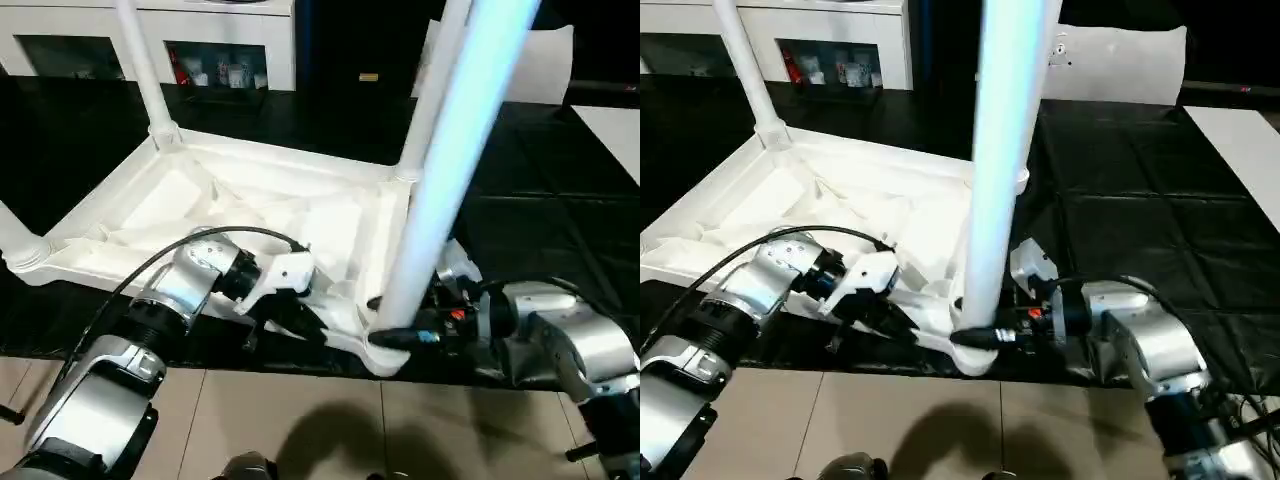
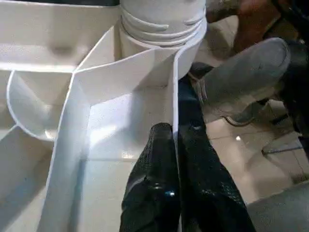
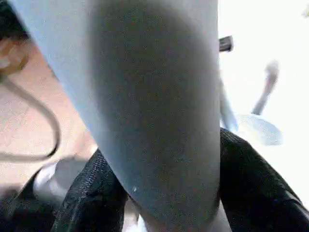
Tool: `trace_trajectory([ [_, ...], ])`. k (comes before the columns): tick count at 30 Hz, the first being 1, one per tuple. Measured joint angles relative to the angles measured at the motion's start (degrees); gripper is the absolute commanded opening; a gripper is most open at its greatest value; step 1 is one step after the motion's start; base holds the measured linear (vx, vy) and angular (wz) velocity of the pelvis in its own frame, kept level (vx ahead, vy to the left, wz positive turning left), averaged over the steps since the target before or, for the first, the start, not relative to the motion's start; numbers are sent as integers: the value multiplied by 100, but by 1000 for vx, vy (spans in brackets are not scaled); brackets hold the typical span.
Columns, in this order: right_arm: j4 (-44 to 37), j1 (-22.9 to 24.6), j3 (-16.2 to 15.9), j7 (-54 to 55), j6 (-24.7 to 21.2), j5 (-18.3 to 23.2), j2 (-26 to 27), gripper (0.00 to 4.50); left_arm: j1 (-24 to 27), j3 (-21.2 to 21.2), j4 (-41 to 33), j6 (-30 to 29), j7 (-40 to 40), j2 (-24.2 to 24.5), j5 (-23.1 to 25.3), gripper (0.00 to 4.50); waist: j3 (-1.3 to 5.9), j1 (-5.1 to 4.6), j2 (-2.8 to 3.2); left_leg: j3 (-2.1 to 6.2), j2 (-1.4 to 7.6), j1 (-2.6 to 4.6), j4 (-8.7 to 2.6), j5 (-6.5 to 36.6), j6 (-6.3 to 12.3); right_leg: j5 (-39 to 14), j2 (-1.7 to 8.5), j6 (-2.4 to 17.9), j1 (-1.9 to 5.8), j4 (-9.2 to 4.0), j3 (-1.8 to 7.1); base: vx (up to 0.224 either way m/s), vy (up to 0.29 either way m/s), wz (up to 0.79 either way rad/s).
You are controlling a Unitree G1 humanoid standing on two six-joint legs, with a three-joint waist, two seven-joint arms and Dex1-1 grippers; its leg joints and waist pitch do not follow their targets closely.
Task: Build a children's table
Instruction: Rotate leg to tighten
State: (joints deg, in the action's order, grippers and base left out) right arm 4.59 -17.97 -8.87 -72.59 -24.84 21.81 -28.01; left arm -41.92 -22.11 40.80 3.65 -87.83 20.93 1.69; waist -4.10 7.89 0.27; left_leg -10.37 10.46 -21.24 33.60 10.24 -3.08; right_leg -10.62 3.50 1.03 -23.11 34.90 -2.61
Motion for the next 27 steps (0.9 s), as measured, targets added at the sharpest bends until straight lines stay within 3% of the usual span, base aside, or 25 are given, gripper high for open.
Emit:
trace_trajectory([
  [2, 0, 17, 45, 266, -3, -17, 113, 216, 0, 47, 24, -77, 170, -14, 33, 0, -1, -28, -1, 0, 0, 7, 2, -2, -3, -1, 0, -3, 1, 5, 0, 0, 0, 0],
  [8, 237, -35, 545, 2154, -13, -477, 937, 209, -157, 357, 341, -762, 1403, -382, 218, 0, -10, -311, -17, 3, -4, 17, 2, -13, -17, -16, -1, -32, 5, 7, 10, 0, 0, 0],
  [13, 770, -550, 962, 4018, -70, -902, 1837, 207, -450, 626, 745, -1305, 2647, -849, 254, 0, -10, -490, -19, 3, -2, 19, -9, -13, -19, 6, -8, 1, 0, 11, 7, 0, 0, 0],
  [18, 1593, -1225, 1224, 5604, 201, -1292, 2537, 207, -637, 799, 1006, -1508, 3632, -1219, 292, 0, -8, -599, -17, 3, -4, 14, -21, -13, -22, 7, -8, 2, -4, 1, 8, 0, 0, 0],
  [19, 1712, -1290, 1256, 5758, 301, -1307, 2616, 263, -640, 820, 1008, -1508, 3717, -1238, 310, 0, -9, -603, -18, 3, -4, 13, -23, -13, -23, 7, -8, 2, -5, 0, 7, 0, 0, 0],
  [27, 1766, -1195, 1285, 5559, 696, -1278, 2775, 333, -620, 757, 1003, -1246, 3531, -1079, 369, 0, -10, -603, -14, 2, -1, 9, -36, -14, -22, 6, -10, 2, -13, -1, 4, 0, 0, 0],
])
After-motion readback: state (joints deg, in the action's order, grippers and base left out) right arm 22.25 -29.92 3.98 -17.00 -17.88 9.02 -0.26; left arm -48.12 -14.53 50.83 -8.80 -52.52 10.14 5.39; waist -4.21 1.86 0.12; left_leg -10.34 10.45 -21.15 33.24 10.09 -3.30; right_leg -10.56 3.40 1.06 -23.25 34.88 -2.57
